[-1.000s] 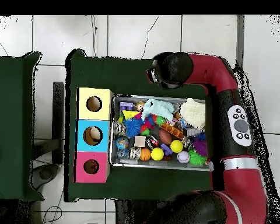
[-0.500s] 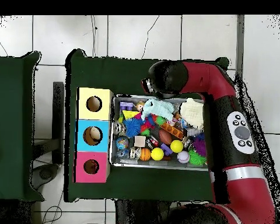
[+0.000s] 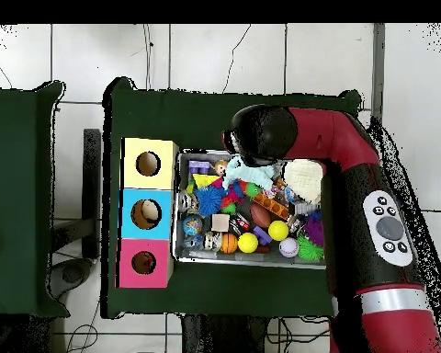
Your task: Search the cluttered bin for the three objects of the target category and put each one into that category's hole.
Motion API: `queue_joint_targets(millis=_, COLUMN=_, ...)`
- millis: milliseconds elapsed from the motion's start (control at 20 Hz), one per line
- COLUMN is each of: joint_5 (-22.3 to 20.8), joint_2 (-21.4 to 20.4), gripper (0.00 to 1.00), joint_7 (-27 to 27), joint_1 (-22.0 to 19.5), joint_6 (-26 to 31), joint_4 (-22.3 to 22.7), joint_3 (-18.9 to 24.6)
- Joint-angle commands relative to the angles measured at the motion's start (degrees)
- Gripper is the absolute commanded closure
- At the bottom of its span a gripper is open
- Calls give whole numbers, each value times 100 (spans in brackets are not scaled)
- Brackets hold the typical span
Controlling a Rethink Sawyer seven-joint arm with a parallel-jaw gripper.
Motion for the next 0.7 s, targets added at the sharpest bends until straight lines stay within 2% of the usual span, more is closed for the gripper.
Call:
queue_joint_targets(millis=50, joint_5=268, joint_2=-247, gripper=100, joint_7=1719, joint_1=105, joint_6=-420, joint_4=763, joint_3=-547)
queue_joint_targets(millis=350, joint_5=530, joint_2=-367, gripper=100, joint_7=2466, joint_1=341, joint_6=-998, joint_4=1136, joint_3=-973)
queue_joint_targets(millis=700, joint_5=844, joint_2=-283, gripper=100, joint_7=2559, joint_1=603, joint_6=-1067, joint_4=1193, joint_3=-1185)
